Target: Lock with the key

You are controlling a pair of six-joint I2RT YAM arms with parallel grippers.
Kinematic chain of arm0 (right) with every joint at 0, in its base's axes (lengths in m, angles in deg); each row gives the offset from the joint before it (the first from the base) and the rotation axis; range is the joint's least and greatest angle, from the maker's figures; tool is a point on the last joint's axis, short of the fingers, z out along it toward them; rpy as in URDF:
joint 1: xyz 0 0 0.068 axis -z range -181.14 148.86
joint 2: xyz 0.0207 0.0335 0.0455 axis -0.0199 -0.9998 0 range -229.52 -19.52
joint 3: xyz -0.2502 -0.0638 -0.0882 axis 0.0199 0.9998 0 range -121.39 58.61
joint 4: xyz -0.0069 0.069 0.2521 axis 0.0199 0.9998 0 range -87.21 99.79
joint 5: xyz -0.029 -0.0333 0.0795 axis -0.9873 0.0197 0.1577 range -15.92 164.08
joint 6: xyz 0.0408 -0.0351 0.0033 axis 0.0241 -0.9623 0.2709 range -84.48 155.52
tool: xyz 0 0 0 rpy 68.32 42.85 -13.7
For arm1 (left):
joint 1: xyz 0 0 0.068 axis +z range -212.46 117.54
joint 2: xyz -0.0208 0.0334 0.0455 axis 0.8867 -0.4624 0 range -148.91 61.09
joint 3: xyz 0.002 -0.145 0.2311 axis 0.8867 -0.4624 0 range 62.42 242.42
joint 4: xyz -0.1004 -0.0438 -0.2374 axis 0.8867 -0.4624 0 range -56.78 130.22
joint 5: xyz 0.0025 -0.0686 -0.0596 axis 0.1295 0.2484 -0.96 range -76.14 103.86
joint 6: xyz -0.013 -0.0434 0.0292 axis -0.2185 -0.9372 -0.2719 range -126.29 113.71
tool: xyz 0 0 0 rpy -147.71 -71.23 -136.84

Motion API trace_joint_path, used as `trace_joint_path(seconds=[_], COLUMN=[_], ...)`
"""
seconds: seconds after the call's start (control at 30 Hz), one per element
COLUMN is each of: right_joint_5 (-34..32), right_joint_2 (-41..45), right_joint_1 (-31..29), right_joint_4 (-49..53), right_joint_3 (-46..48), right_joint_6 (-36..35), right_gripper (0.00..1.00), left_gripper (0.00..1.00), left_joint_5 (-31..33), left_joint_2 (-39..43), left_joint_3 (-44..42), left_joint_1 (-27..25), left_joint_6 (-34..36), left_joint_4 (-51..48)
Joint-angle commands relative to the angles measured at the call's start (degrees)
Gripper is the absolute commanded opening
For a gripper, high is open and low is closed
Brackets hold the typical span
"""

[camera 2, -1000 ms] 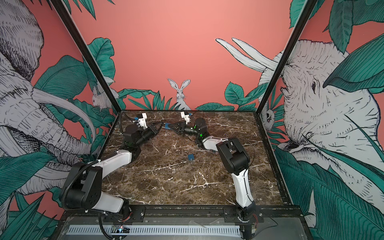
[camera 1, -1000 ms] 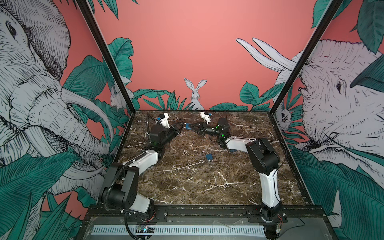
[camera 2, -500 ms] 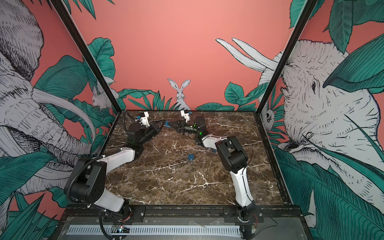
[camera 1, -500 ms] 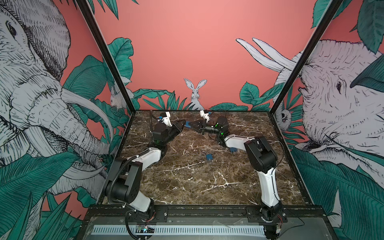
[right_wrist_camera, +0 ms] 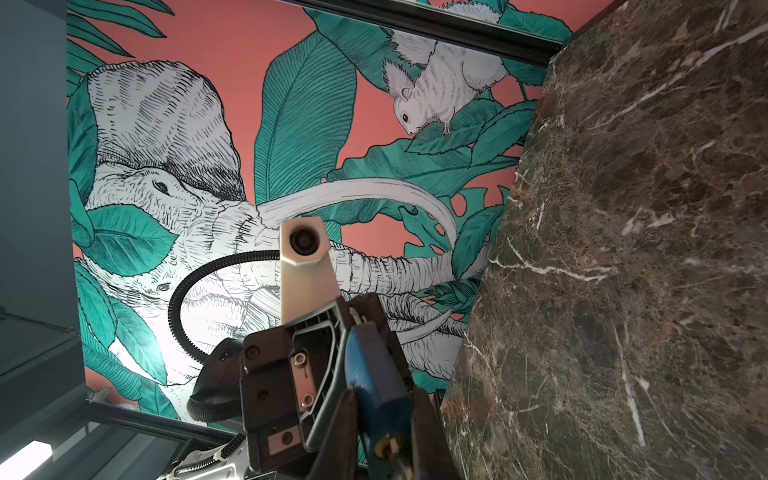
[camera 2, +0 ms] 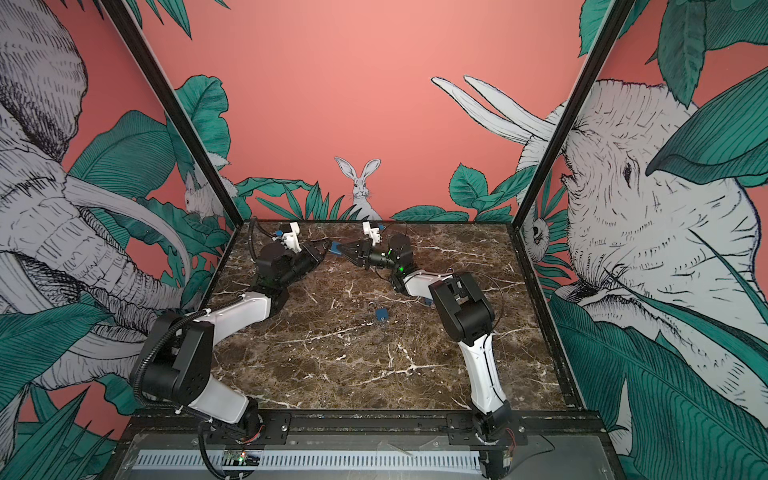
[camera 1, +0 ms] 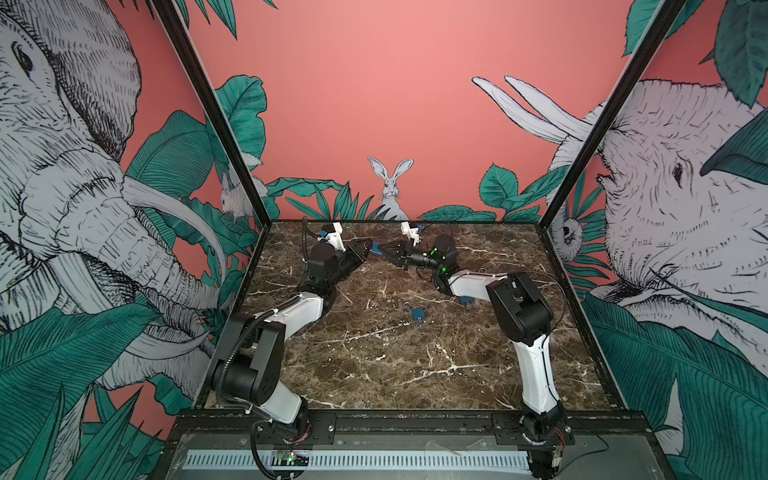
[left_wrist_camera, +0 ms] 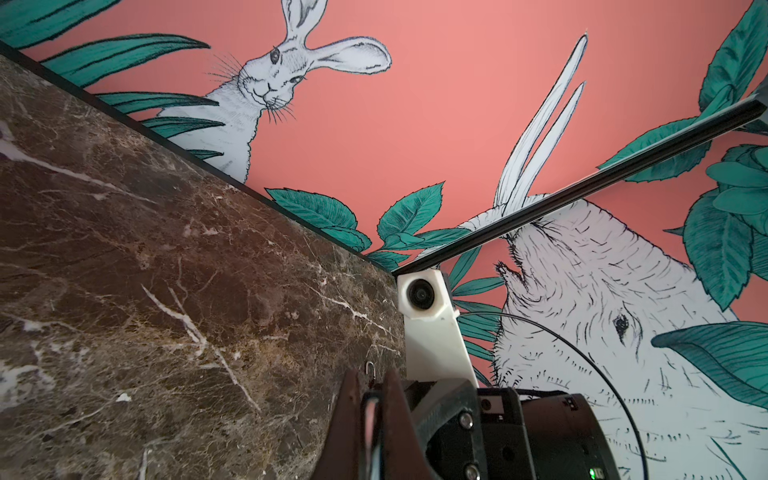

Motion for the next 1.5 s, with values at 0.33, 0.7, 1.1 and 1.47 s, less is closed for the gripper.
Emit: trace_joint_path(seconds=[0.33,0.7,1.1,1.47], right_joint_5=[-2.5,-5.9,-9.0,-9.4], right_joint_2=[5.3,7.1,8.8,8.9], right_joint_1=[-4.3,-1.5,1.0,1.0], right_joint_4=[-9.8,-10.4,-9.5,-9.8], right_joint_3=[7.8,14.5,21.1,23.1], right_joint_6=[-2.1,-3.4,-5.1,-5.7], right_gripper=[0.25,0.45,0.46,0.44], left_gripper=[0.00,0.00,0.00,0.00], left_joint_5=[-20.7,-19.7,-19.6,-19.5], left_joint_2=[-10.6,-10.5,-6.6,-6.0], left_joint_3=[1.3,1.7,0.5,0.6], left_joint_1=[-2.2,-1.6,1.4,1.9], left_joint_6=[-6.3,-6.4,-4.7,-4.9], left_joint_4=[-0.4,-0.1,-3.4,-4.1])
